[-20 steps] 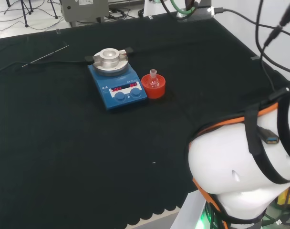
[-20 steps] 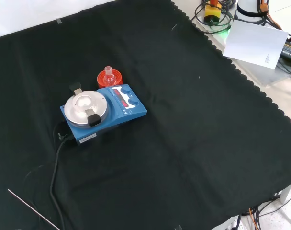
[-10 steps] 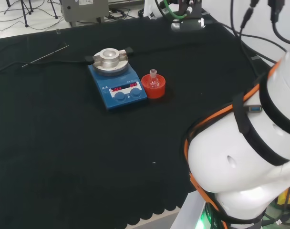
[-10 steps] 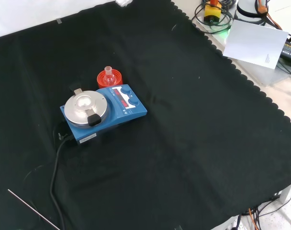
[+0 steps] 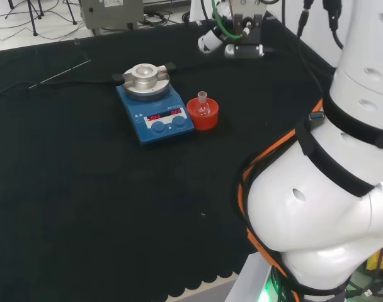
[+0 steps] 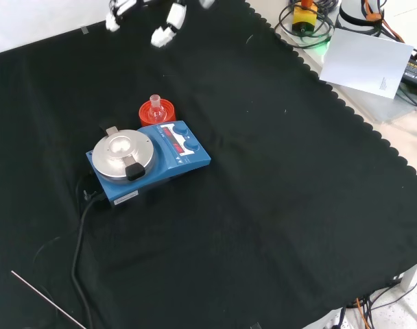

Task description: Pick up the round-bottom flask.

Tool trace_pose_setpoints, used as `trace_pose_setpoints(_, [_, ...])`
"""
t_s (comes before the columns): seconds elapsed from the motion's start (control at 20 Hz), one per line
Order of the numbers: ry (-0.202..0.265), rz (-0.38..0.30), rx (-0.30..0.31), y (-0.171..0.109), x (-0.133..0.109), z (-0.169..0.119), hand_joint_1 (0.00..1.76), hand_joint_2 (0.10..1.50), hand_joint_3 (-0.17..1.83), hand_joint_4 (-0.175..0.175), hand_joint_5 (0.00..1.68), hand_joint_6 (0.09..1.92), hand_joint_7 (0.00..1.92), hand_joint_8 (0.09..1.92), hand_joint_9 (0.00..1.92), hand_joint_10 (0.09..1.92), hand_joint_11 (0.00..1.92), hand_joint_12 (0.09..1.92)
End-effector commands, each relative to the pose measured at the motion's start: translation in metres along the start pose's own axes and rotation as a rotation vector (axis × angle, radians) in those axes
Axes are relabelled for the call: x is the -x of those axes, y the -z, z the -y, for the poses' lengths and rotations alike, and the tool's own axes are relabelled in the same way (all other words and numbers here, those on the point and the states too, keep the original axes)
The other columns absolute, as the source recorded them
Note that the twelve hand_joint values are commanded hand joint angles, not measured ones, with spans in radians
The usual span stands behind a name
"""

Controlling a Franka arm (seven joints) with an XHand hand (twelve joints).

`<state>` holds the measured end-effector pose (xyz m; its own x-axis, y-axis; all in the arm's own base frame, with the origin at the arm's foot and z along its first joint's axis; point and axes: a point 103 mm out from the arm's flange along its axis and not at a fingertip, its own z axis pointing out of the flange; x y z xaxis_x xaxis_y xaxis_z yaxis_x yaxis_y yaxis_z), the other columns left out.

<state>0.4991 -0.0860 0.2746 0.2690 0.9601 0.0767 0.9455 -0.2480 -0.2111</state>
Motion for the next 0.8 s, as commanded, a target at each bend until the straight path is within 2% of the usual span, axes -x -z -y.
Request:
trace_pose_setpoints(0.05, [-0.026, -0.081, 0.003, -0.044, 0.021, -0.049, 0.75, 0.72, 0.64, -0.039, 0.34, 0.09, 0.12, 0.57, 0.24, 0.68, 0.0, 1.28])
trace_pose_setpoints(0.25, [-0.016, -0.088, -0.015, -0.067, 0.021, -0.057, 0.76, 0.71, 0.66, -0.043, 0.37, 0.09, 0.13, 0.58, 0.26, 0.69, 0.0, 1.29])
trace_pose_setpoints(0.55, [-0.011, -0.16, -0.068, -0.094, 0.02, -0.058, 0.77, 0.69, 0.69, -0.045, 0.42, 0.09, 0.15, 0.59, 0.28, 0.69, 0.0, 1.3])
trace_pose_setpoints(0.8, [0.004, -0.186, -0.113, -0.113, 0.021, -0.054, 0.78, 0.67, 0.7, -0.045, 0.45, 0.09, 0.16, 0.6, 0.29, 0.69, 0.0, 1.3])
